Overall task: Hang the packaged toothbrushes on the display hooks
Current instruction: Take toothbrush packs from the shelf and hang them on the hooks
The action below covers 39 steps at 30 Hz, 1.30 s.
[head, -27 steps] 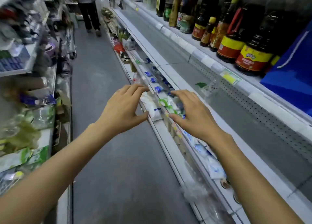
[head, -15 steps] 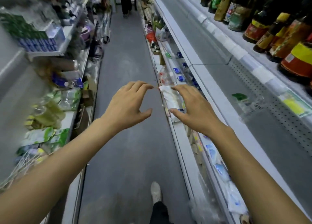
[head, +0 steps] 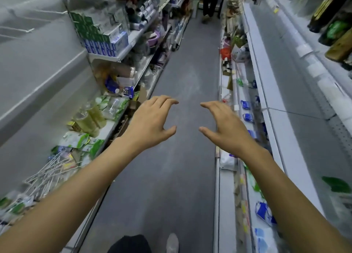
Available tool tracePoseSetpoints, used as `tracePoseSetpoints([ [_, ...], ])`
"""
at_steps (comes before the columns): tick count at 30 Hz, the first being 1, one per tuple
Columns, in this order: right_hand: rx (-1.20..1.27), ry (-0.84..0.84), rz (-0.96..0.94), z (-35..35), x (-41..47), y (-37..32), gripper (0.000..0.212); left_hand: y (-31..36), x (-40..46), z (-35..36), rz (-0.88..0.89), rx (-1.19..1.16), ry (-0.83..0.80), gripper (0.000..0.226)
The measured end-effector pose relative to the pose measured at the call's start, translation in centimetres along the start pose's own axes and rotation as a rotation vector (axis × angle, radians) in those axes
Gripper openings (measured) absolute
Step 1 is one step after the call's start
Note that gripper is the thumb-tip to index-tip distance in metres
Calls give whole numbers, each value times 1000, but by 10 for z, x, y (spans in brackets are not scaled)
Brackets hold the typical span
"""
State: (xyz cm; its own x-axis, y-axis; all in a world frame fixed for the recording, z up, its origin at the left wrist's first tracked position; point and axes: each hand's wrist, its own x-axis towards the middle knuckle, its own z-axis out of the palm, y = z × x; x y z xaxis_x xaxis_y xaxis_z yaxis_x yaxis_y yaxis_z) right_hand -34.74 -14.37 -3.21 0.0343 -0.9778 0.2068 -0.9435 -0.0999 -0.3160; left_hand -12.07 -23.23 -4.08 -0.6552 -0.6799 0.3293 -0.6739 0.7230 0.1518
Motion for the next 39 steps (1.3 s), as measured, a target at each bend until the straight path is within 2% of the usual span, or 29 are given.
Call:
tracePoseSetpoints([
  [7,8,-21,-86,32,118,21,64,-75,65,25,-85,32,6,65],
  [24,-3,-13,-109,82,466,57,66,-331,305,56,-145,94,50,66],
  [39,30,-42,-278,114,751,137,65,-479,497,96,-337,147,86,61],
])
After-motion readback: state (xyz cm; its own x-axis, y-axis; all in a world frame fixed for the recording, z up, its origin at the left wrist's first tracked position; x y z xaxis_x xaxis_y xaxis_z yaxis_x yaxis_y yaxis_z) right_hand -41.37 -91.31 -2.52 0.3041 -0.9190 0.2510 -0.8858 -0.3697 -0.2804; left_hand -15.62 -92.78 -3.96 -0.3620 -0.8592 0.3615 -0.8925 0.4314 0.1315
